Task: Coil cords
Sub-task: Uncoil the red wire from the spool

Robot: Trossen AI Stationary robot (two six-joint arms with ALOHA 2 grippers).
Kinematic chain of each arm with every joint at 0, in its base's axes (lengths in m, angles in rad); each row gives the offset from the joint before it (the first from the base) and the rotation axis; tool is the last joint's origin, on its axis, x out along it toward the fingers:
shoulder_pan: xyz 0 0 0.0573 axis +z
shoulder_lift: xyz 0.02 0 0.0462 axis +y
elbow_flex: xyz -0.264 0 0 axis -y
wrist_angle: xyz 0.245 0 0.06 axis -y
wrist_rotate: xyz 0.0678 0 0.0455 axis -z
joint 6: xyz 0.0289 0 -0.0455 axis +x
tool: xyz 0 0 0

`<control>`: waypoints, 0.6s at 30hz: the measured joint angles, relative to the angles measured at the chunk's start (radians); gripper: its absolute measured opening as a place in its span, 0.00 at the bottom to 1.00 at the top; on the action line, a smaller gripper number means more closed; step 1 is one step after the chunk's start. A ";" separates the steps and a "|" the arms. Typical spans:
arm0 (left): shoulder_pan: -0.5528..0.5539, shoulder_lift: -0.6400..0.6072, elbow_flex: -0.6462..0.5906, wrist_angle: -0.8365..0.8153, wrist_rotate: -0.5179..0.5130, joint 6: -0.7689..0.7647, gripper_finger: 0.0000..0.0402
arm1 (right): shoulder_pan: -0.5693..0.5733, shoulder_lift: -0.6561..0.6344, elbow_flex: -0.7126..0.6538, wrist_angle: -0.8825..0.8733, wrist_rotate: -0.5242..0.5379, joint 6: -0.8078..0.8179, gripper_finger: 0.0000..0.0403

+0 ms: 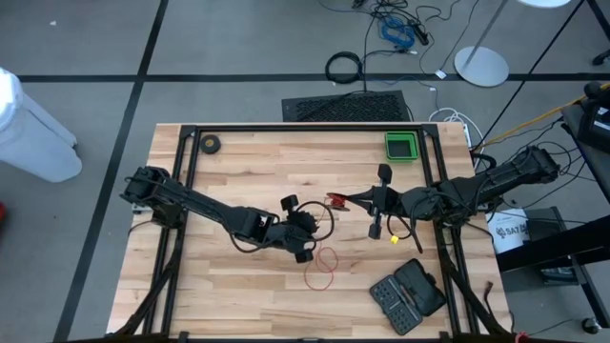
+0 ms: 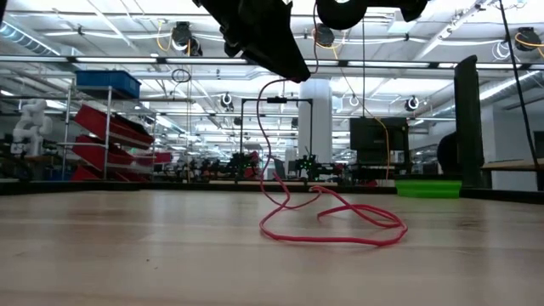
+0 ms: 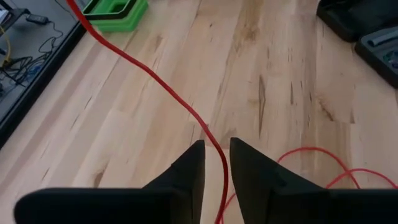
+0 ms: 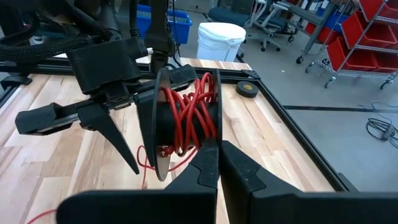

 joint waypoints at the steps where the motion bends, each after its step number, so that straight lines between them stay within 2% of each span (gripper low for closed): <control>1: 0.000 0.000 0.000 0.000 -0.003 0.000 0.20 | 0.000 0.000 0.000 0.000 0.000 0.000 0.00; 5: 0.000 0.000 0.000 0.000 -0.011 0.000 0.18 | 0.000 0.000 0.000 0.000 0.000 0.000 0.00; 11: 0.002 0.000 0.000 0.000 -0.038 -0.002 0.02 | 0.000 0.000 0.000 0.000 0.000 0.000 0.00; 18: 0.002 -0.001 0.000 -0.046 -0.092 -0.004 0.01 | 0.000 0.000 0.000 0.000 0.000 0.000 0.00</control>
